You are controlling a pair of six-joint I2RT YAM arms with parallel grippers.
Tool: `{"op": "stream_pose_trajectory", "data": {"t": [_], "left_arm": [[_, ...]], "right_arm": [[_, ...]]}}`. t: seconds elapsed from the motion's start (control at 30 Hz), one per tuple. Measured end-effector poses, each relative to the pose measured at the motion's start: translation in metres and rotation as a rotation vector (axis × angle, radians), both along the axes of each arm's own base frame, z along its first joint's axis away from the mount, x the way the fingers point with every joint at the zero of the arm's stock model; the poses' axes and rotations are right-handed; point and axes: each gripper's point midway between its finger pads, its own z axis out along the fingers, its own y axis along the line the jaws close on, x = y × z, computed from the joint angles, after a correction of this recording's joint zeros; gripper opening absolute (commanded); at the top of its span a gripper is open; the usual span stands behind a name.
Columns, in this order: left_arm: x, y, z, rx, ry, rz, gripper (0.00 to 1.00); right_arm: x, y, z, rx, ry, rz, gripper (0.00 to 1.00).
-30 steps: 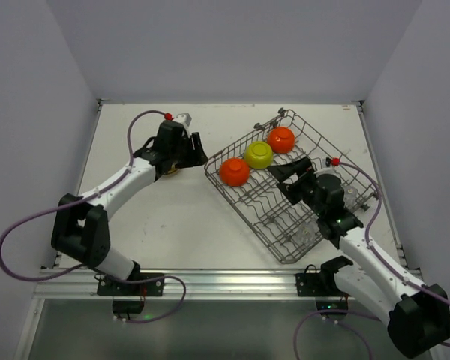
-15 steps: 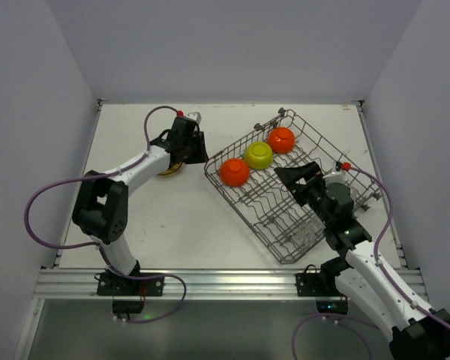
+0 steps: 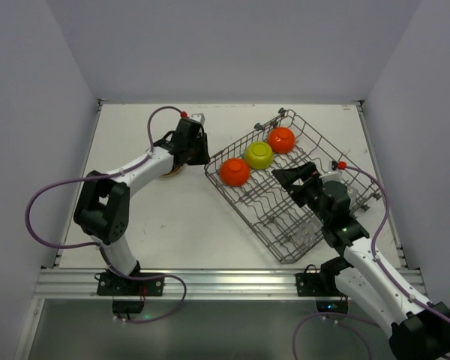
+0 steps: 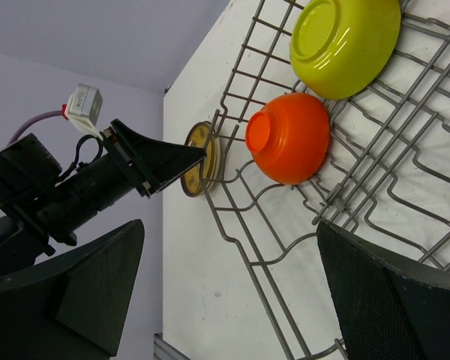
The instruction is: Unload the mixed dishes from the dish rack
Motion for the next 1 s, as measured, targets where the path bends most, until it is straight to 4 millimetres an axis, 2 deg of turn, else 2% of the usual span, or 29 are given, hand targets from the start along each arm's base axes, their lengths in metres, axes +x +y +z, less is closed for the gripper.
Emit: {"op": "stream_pose_trajectory", "data": {"t": [0.2, 0.7, 0.8, 1.0], "left_arm": [[-0.002, 0.002, 0.002, 0.000, -0.010, 0.001, 0.35], [-0.006, -0.002, -0.007, 0.032, -0.004, -0.056, 0.22], [-0.007, -0.003, -0.011, 0.040, 0.002, -0.067, 0.18], [-0.009, -0.004, -0.016, 0.057, 0.007, -0.091, 0.01]], "right_arm": [[-0.001, 0.002, 0.000, 0.001, 0.001, 0.014, 0.99], [-0.005, 0.007, 0.000, -0.004, -0.003, 0.051, 0.99], [-0.006, 0.008, -0.001, -0.003, -0.001, 0.062, 0.99], [-0.002, 0.012, -0.007, -0.001, 0.015, 0.068, 0.99]]}}
